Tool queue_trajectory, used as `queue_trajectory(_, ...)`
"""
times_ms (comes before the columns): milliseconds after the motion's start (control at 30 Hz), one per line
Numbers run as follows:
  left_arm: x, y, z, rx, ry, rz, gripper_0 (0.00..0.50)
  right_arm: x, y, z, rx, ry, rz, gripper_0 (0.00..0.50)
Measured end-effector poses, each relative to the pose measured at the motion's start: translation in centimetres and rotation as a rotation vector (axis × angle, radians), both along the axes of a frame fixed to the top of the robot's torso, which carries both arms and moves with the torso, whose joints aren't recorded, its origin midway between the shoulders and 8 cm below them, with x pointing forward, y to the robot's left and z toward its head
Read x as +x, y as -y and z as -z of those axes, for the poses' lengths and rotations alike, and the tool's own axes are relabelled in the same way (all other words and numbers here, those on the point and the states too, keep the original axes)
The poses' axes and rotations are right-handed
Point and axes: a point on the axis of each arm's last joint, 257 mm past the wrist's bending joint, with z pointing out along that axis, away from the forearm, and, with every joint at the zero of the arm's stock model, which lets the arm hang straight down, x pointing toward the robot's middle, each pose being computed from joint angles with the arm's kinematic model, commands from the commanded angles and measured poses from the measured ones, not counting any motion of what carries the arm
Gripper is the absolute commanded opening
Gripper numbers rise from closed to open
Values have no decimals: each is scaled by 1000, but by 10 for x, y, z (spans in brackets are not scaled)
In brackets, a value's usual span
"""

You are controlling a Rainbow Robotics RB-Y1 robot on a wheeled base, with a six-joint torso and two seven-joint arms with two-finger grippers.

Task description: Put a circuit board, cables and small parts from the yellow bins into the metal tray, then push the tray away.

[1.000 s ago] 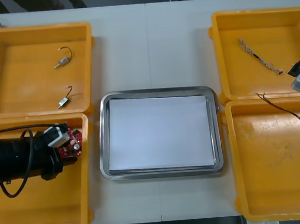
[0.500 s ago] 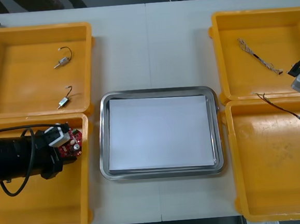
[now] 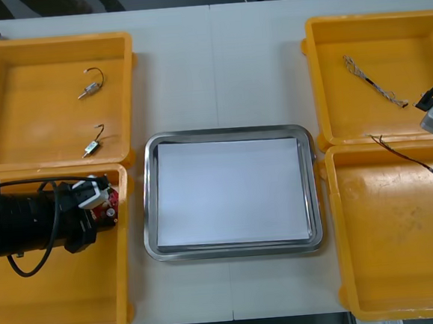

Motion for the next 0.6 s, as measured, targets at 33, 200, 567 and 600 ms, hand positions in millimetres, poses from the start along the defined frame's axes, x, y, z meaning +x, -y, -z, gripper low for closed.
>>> queue_trajectory(33, 0, 1, 0, 1, 1, 2, 500, 0, 0, 0, 0, 0, 0, 0)
queue_trajectory(200, 4, 2, 0, 11, 13, 6, 500, 0, 0, 0, 0, 0, 0, 0)
queue_trajectory(567, 10, 7, 9, 22, 20, 14, 500, 0, 0, 0, 0, 0, 0, 0)
queue_trajectory(600, 10, 6, 10, 23, 19, 13, 500, 0, 0, 0, 0, 0, 0, 0)
